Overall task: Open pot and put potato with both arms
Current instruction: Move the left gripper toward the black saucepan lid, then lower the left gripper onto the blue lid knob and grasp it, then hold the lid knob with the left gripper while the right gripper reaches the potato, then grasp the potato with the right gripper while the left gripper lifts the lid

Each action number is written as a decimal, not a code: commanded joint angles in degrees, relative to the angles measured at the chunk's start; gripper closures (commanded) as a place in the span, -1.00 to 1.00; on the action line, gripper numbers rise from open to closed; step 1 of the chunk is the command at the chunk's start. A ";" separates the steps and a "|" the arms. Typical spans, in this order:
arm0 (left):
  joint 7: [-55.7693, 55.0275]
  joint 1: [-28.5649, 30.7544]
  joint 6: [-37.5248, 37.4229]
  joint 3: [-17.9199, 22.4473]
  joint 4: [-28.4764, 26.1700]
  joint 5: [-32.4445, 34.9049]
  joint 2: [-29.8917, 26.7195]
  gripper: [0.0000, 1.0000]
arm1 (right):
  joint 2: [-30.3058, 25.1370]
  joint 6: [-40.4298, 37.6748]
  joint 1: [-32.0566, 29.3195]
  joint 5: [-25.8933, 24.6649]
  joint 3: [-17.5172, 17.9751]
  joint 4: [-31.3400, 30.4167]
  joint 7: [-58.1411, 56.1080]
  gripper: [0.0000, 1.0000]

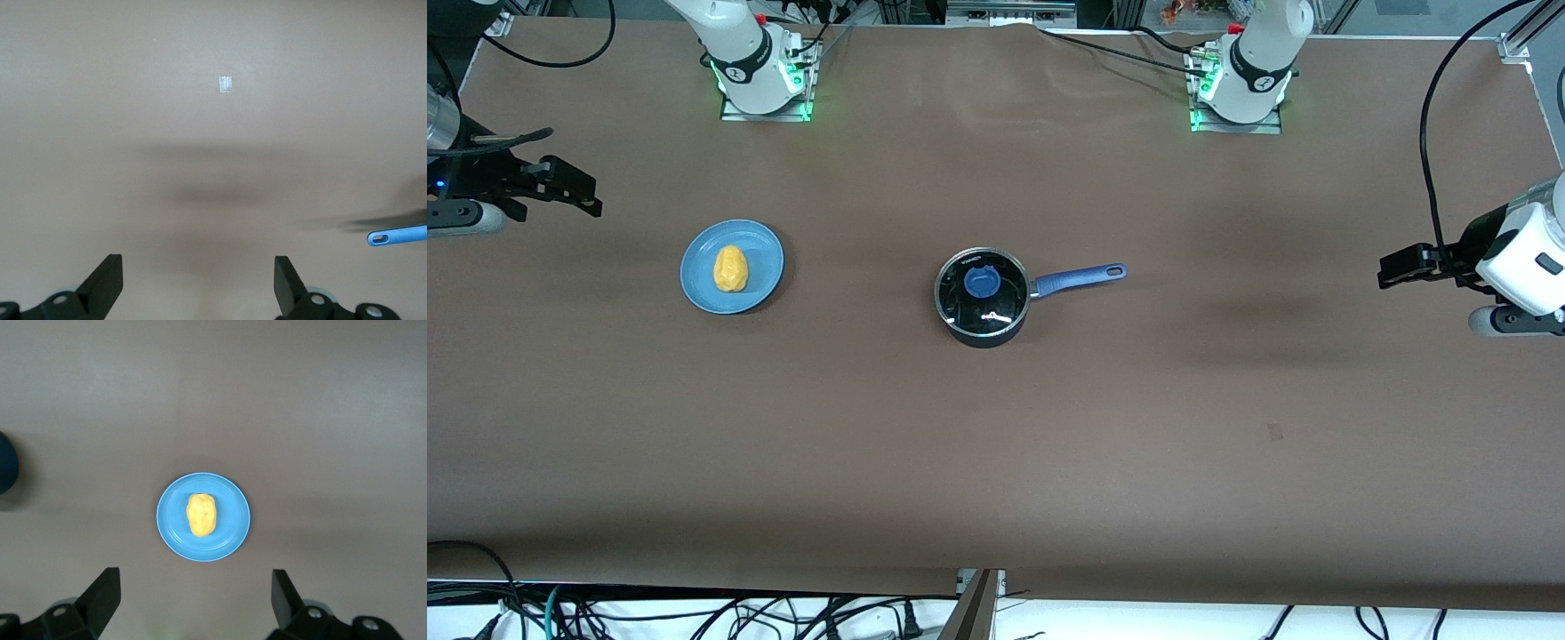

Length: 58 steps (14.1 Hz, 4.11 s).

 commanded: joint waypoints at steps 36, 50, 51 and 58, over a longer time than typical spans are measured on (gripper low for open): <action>-57.00 -47.16 37.71 -0.47 -1.62 1.57 27.03 -1.00 | 1.76 -6.54 0.22 -0.35 -0.18 -1.45 -0.44 -1.00; -56.74 -46.28 37.09 -0.39 -1.27 2.18 26.07 -0.24 | 3.00 33.13 0.31 -3.17 0.34 -36.40 -0.35 -1.00; -56.48 -45.84 36.74 -0.39 -1.27 2.18 25.54 -0.23 | 3.26 37.53 0.48 -3.43 0.60 -38.86 -0.44 -1.00; -49.38 -39.88 30.60 -0.30 -1.45 1.66 20.09 -0.19 | 14.15 59.78 0.84 -3.52 0.78 -43.71 -1.67 -1.00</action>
